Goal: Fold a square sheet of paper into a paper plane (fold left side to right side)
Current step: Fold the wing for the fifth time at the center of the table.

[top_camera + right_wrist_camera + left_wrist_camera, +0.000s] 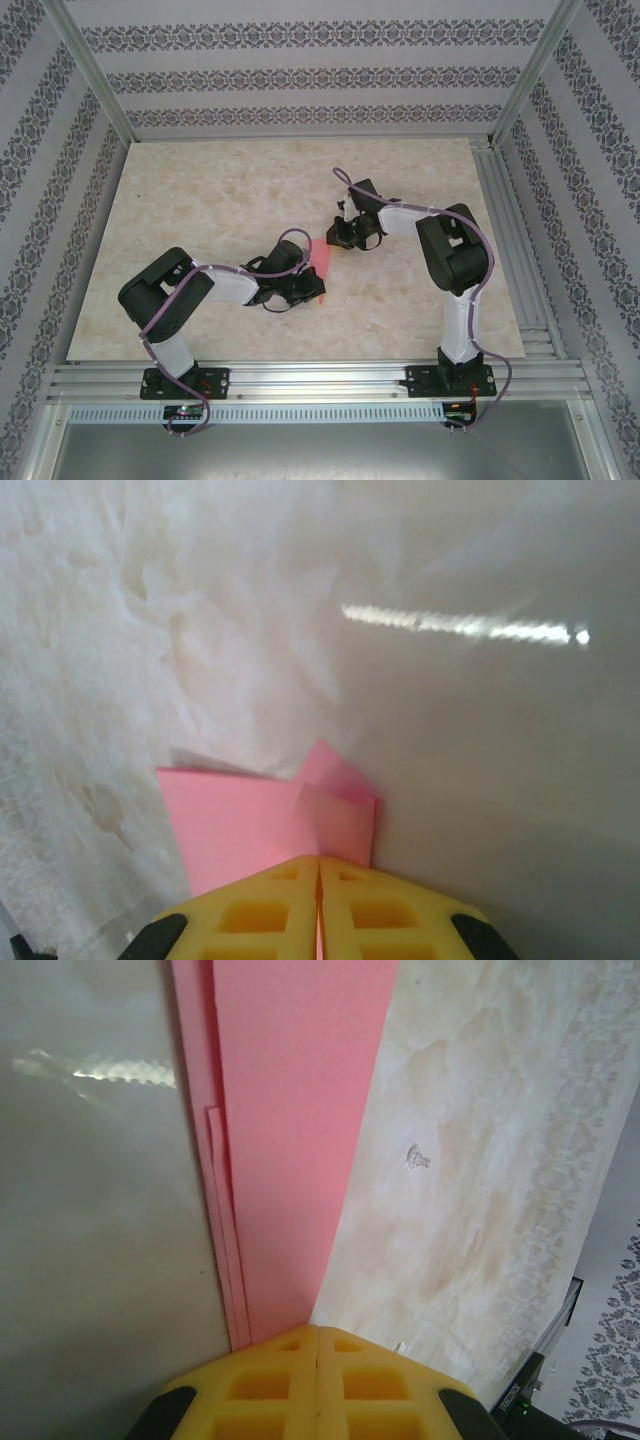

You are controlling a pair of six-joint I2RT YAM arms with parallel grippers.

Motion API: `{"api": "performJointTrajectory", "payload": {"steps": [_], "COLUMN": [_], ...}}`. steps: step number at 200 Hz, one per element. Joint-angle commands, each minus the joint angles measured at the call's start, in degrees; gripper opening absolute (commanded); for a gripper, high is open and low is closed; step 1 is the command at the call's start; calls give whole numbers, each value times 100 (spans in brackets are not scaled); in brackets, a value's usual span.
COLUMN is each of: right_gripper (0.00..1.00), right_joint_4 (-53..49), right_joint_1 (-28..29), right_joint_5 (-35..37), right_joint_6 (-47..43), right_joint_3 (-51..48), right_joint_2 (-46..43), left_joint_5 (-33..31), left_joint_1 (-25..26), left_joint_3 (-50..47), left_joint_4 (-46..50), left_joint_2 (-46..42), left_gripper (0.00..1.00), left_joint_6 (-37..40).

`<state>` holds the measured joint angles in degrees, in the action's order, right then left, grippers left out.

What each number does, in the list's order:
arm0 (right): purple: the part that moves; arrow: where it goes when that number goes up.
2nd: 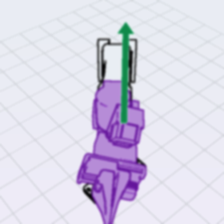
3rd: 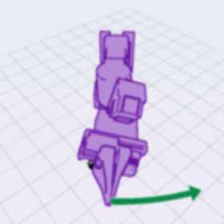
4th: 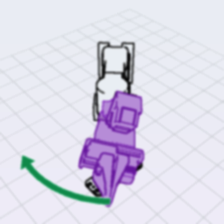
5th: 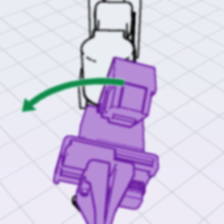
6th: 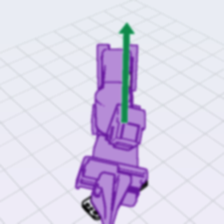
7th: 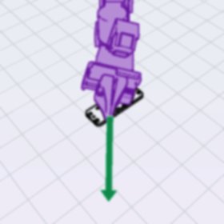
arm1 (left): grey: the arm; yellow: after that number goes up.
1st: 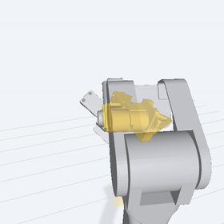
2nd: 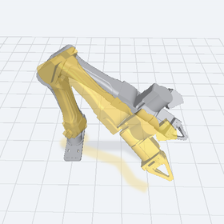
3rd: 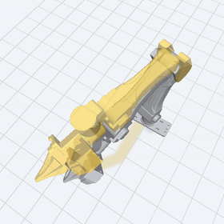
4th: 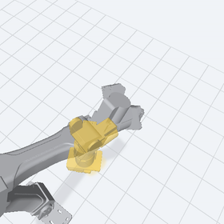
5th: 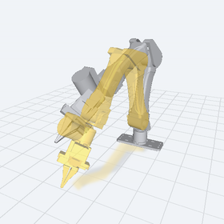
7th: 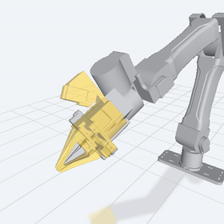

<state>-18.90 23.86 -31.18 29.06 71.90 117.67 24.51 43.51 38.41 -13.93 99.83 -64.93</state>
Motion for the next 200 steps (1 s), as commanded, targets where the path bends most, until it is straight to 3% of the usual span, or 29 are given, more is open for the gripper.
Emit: {"api": "performJointTrajectory", "payload": {"steps": [1,86,136,200], "right_gripper": [9,9,12,15], "right_joint_4": [321,-57,-57,778], "right_joint_1": [-330,-442,-462,506], "right_joint_5": [830,973,1049,778], "right_joint_6": [-203,-359,-374,379], "right_joint_3": [214,843,369,-862], "right_joint_2": [252,543,-455,-1314], "left_joint_5": [120,107,107,107], "left_joint_1": [96,114,123,132], "left_joint_3": [-243,-287,-223,-175], "left_joint_4": [683,620,620,620], "left_joint_2": [221,177,131,124], "left_gripper": [0,0,0,0], "left_joint_6": [20,-25,-25,-13]}}
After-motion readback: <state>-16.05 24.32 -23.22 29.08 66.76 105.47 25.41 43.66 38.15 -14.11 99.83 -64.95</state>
